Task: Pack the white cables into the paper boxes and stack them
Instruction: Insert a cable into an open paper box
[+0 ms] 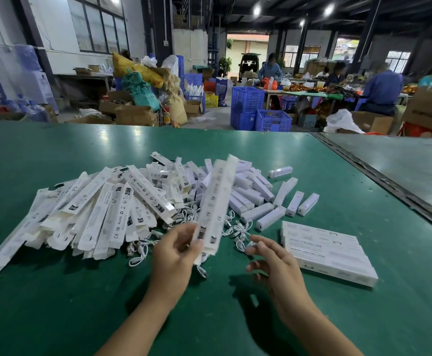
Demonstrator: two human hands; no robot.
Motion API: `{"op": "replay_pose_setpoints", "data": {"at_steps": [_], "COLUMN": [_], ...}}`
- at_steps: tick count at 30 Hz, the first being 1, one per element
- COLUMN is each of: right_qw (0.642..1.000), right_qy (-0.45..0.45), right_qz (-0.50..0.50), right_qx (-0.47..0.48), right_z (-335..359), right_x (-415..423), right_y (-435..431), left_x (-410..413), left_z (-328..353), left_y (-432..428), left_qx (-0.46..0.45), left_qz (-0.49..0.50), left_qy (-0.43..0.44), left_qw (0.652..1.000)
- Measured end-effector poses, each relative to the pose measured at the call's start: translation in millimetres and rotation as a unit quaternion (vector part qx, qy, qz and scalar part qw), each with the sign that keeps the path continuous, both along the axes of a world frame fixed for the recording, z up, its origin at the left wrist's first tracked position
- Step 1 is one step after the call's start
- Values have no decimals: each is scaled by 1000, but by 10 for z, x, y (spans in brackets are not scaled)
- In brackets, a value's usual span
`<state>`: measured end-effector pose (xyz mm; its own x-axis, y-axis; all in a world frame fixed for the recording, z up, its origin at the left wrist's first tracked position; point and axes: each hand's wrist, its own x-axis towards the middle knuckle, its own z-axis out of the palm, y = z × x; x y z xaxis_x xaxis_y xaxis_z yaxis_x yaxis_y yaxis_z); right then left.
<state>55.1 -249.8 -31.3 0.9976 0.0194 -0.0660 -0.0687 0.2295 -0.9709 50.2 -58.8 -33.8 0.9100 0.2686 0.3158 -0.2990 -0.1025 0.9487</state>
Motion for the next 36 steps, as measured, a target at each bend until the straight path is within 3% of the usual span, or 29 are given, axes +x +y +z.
{"op": "replay_pose_setpoints", "data": {"at_steps": [7, 13, 19, 21, 24, 28, 36], "right_qw": [993, 986, 974, 970, 965, 959, 958], "right_qy": [-80, -123, -134, -138, -136, -133, -123], "right_qz": [78, 99, 149, 155, 161, 181, 169], "right_qx": [-25, -60, -106, -130, -153, -175, -195], "right_z": [35, -3, 5, 40, 57, 21, -18], "right_x": [-54, -63, -109, -123, -138, -161, -131], "right_y": [52, 42, 71, 66, 60, 96, 83], "left_x": [-113, -125, -102, -98, -92, -74, -97], "left_z": [-96, -108, -138, -142, -103, -8, 56], "left_y": [-218, -236, -238, -236, -248, -200, -195], "left_qx": [31, 128, 137, 100, -26, -170, -262], "left_qz": [-171, -126, -61, -62, -97, -117, -170], "left_qy": [75, 33, 6, 17, 46, 87, 117], "left_qw": [982, 983, 989, 993, 994, 975, 943]}}
